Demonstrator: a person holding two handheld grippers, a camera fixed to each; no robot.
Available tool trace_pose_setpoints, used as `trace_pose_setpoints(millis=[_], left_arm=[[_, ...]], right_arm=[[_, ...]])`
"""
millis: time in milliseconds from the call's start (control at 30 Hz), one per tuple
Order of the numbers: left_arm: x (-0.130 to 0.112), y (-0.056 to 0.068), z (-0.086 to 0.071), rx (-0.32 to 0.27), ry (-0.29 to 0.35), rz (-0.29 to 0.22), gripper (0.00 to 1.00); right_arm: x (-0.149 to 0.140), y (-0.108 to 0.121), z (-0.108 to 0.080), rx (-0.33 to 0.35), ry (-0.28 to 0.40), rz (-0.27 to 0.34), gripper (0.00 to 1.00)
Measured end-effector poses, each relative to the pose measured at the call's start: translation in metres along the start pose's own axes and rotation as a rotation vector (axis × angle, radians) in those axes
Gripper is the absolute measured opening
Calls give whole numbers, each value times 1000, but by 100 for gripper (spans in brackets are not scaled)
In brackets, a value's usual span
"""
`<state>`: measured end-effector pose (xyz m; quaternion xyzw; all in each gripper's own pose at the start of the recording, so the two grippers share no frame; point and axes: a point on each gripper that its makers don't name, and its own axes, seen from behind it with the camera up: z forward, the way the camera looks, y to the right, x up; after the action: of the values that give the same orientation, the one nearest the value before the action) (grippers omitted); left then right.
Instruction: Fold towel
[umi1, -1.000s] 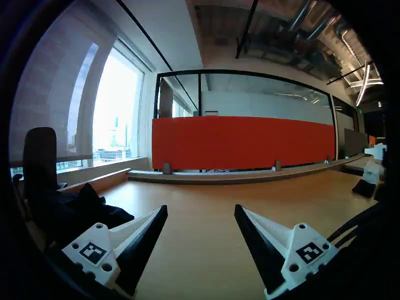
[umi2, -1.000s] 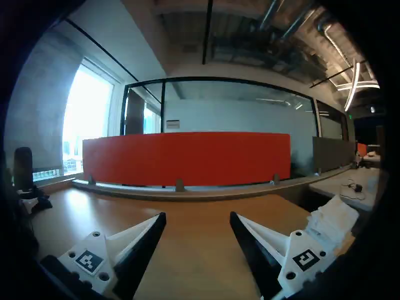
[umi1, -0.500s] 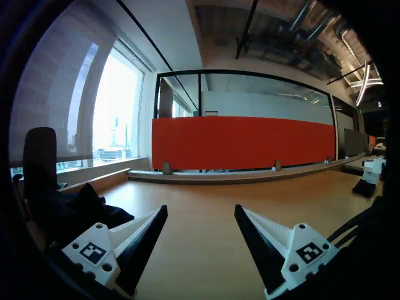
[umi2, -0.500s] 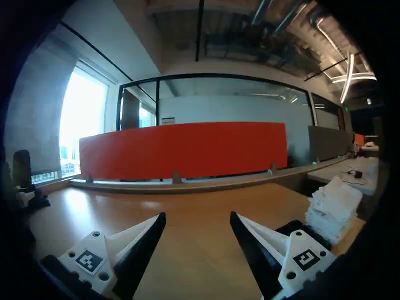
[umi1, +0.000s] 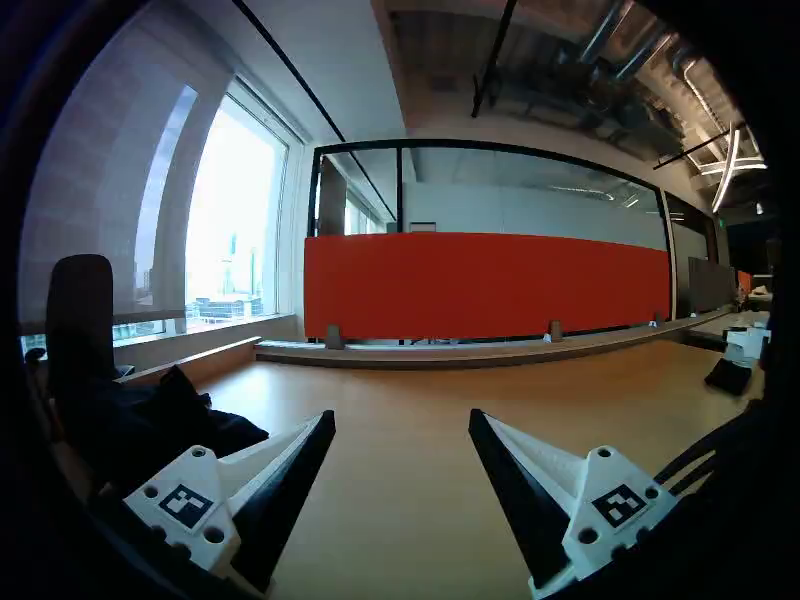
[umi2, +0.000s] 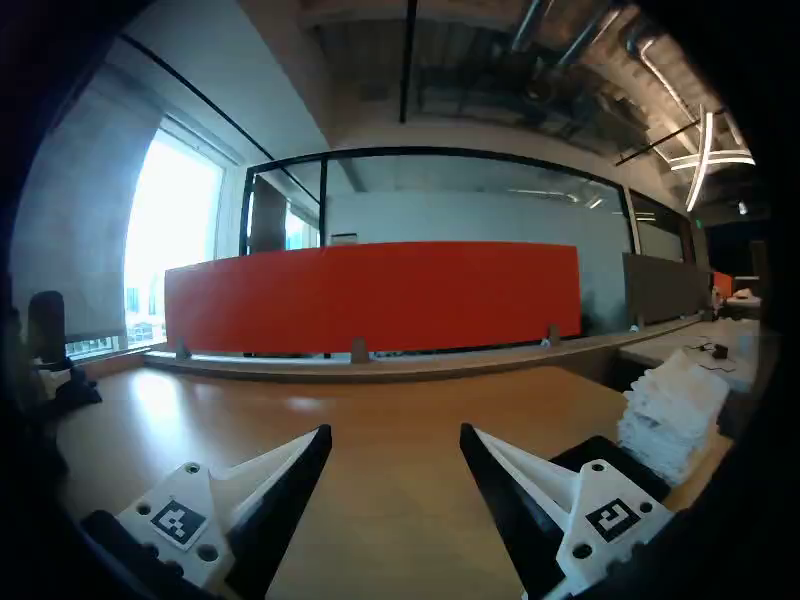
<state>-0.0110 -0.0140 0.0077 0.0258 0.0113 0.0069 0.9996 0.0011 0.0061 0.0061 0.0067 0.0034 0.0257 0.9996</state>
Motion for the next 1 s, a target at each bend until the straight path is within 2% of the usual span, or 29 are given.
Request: trace_pose_setpoints(millis=[700, 1000], left_arm=[[0, 0, 0, 0, 0, 0, 100], [0, 0, 0, 0, 0, 0, 99]], right_arm=[[1, -10, -7, 12, 22, -41, 99], [1, -9, -7, 5, 21, -40, 99]])
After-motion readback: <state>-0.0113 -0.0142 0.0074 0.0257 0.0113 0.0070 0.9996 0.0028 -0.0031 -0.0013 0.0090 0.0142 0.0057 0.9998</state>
